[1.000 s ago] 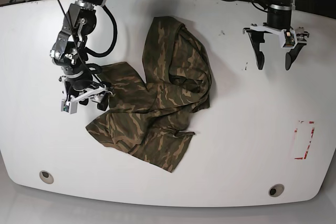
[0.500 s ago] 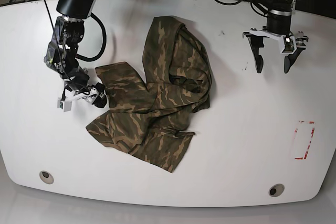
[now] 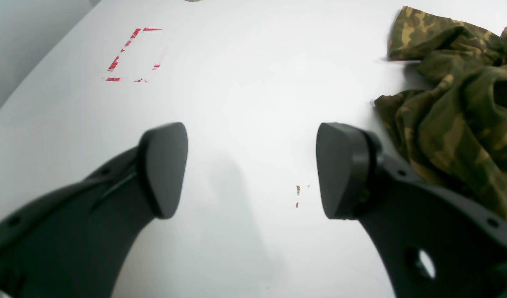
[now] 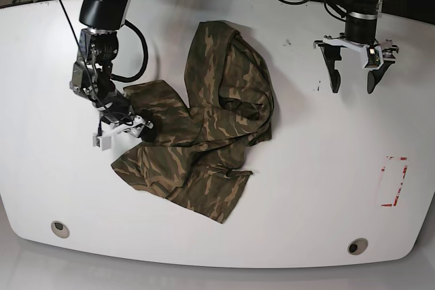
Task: Layout the t-shirt on the table in an organized manner, then fold the t-shirt properly
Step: 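Close the right gripper on the shirt edge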
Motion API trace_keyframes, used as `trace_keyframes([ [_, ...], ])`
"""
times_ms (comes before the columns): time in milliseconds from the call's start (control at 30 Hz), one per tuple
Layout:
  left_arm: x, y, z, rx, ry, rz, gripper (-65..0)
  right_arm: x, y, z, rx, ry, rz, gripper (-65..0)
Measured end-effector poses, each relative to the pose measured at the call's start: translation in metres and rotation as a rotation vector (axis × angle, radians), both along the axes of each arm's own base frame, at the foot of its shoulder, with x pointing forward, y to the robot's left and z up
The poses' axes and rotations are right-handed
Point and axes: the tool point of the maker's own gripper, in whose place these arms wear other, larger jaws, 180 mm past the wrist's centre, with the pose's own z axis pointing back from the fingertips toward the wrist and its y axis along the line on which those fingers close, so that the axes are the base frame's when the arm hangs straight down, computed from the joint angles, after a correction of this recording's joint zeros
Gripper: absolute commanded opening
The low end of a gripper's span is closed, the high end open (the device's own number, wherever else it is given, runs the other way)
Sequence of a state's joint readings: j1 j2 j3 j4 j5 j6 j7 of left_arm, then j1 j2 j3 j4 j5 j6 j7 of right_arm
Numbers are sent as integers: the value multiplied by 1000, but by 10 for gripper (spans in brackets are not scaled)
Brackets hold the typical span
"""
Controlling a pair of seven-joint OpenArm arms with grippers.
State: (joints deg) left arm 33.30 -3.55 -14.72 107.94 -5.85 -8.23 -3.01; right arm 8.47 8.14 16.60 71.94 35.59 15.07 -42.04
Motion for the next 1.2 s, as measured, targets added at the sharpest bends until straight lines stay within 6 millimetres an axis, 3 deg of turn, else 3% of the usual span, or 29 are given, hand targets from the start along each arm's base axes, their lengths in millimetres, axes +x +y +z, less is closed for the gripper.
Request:
trace_keyframes([
  [200,1,0,1,0,-3,0,-199,1,25,-1,45,-3,25,-259],
  [700,1,0,0,0,-2,0,-196,1,31,-1,58,-8,25,-277],
  [767,1,0,0,-1,-2,0,-196,1,30,-1,55,-7,25,-316],
  [1033,1,0,0,-1,-2,0,-196,-6,19,-7,22,21,29,-612],
  [1100,0,0,-2,-1,14,2,-196,-7,17,-10,4,29,33,-650],
  [1200,1,0,-10,-4,58,5,-199,-9,13,-13,-32,40,40,-650],
])
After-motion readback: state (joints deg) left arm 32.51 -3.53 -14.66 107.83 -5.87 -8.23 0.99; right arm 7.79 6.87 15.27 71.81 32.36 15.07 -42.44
